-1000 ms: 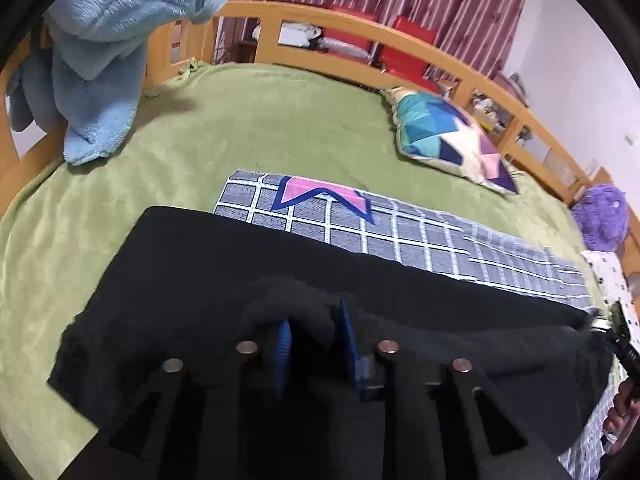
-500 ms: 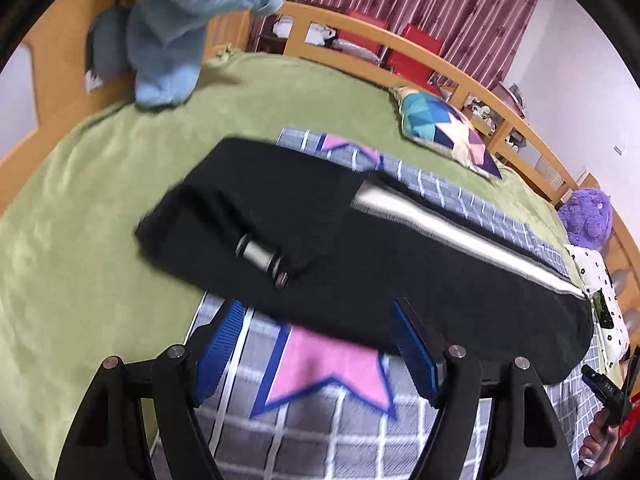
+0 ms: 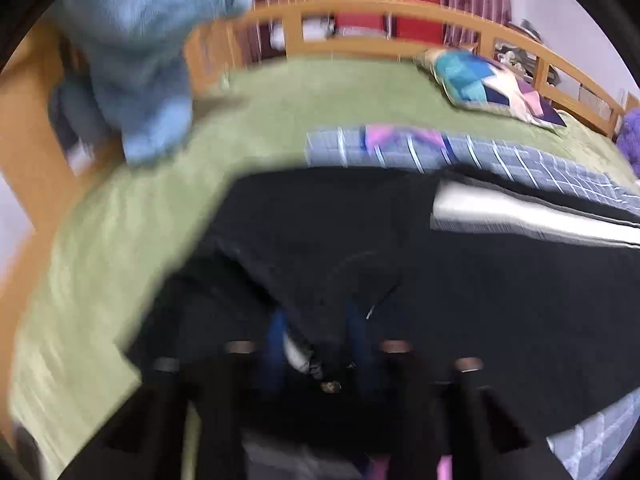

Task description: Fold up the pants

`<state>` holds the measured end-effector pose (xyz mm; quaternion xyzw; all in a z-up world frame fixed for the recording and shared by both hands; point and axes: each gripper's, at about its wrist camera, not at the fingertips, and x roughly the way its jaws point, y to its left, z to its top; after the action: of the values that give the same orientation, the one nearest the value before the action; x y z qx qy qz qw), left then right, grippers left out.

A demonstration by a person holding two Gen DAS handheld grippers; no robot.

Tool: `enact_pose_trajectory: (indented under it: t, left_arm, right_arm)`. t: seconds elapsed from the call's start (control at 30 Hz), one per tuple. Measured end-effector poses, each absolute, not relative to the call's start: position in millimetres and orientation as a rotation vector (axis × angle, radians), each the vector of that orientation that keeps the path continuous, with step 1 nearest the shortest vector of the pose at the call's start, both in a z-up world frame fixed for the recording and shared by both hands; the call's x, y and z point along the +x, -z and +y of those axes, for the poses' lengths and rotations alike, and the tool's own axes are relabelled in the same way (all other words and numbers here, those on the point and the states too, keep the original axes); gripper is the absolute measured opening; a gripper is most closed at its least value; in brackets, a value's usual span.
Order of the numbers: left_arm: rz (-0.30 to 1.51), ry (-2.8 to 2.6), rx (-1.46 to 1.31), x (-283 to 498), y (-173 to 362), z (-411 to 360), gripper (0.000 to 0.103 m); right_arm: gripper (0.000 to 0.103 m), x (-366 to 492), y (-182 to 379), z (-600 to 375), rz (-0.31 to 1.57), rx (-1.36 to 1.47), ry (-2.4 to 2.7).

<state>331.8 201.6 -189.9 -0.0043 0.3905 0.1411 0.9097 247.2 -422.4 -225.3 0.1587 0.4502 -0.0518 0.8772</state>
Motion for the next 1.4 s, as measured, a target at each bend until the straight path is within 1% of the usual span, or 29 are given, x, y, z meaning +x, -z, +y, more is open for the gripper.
enact_pose_trajectory:
  t: [0.1, 0.17, 0.3, 0.37, 0.4, 0.43, 0.47, 0.5, 0.53, 0.63, 0.7, 0.77, 0.87, 0.93, 1.0, 1.1, 1.13, 1.17, 1.33, 1.4]
  left_arm:
    - [0.754, -0.333, -0.044, 358.6, 160.3, 232.1, 0.019]
    - [0.742, -0.352, -0.063, 378.5, 146.7, 250.3, 0.023]
    - [0.857, -0.313, -0.129, 406.7, 139.6, 273.8, 0.025]
    - [0.862, -0.298, -0.153, 402.3, 137.7, 277.0, 0.026]
    - [0.846, -0.299, -0.162, 396.5, 134.9, 277.5, 0.03]
    - [0.815, -0.329, -0.154, 388.3, 130.6, 276.8, 0.048]
    - [0.771, -0.378, -0.129, 379.2, 124.9, 275.6, 0.069]
    - [0.707, -0.415, -0.1, 367.4, 116.7, 274.3, 0.076]
    - [0.674, -0.412, -0.088, 359.3, 111.1, 272.3, 0.078]
    - [0.706, -0.372, -0.073, 341.1, 104.9, 265.6, 0.078]
    - [0.717, -0.355, -0.072, 319.6, 109.7, 256.3, 0.078]
    - [0.735, -0.317, -0.13, 292.9, 121.8, 246.1, 0.078]
    - [0.81, -0.185, -0.286, 253.9, 160.2, 223.5, 0.078]
    - [0.826, -0.115, -0.376, 234.1, 185.6, 209.0, 0.078]
    - [0.834, -0.064, -0.447, 224.7, 207.3, 201.4, 0.078]
    - [0.879, -0.027, -0.551, 229.5, 236.7, 201.9, 0.076]
    - [0.873, -0.035, -0.588, 233.1, 242.2, 205.8, 0.074]
    - [0.85, -0.037, -0.617, 236.3, 243.7, 209.2, 0.074]
    - [0.803, -0.067, -0.691, 262.4, 247.5, 219.7, 0.074]
    - [0.78, -0.098, -0.742, 275.9, 251.0, 229.2, 0.073]
  right_arm:
    - [0.055, 246.8, 221.0, -421.7, 0.917, 0.309, 0.121]
    - [0.055, 246.3, 217.9, -421.8, 0.898, 0.3, 0.137]
    - [0.055, 250.3, 215.5, -423.5, 0.892, 0.329, 0.131]
    - [0.055, 251.9, 214.5, -422.5, 0.895, 0.316, 0.136]
    - [0.055, 251.8, 214.0, -422.2, 0.894, 0.314, 0.138]
    - [0.055, 251.2, 213.4, -423.1, 0.895, 0.316, 0.136]
    - [0.055, 250.5, 213.1, -423.0, 0.897, 0.318, 0.135]
    - [0.055, 249.0, 211.1, -422.5, 0.896, 0.323, 0.13]
    - [0.055, 246.7, 210.4, -422.5, 0.893, 0.326, 0.128]
    - [0.055, 240.8, 204.8, -421.0, 0.889, 0.333, 0.117]
    - [0.055, 236.7, 199.5, -419.4, 0.881, 0.332, 0.112]
    - [0.055, 234.0, 196.6, -419.1, 0.873, 0.342, 0.106]
    - [0.056, 230.9, 195.3, -422.4, 0.864, 0.376, 0.095]
    - [0.06, 232.6, 198.7, -428.1, 0.867, 0.387, 0.103]
    - [0.061, 236.6, 203.6, -436.7, 0.875, 0.399, 0.111]
    - [0.062, 249.7, 211.3, -456.4, 0.867, 0.454, 0.097]
    - [0.063, 253.4, 213.3, -461.6, 0.86, 0.474, 0.094]
    - [0.065, 260.1, 216.9, -469.1, 0.849, 0.506, 0.088]
    - [0.066, 305.0, 250.1, -499.5, 0.855, 0.649, 0.081]
    - [0.066, 326.9, 253.2, -506.7, 0.806, 0.658, 0.098]
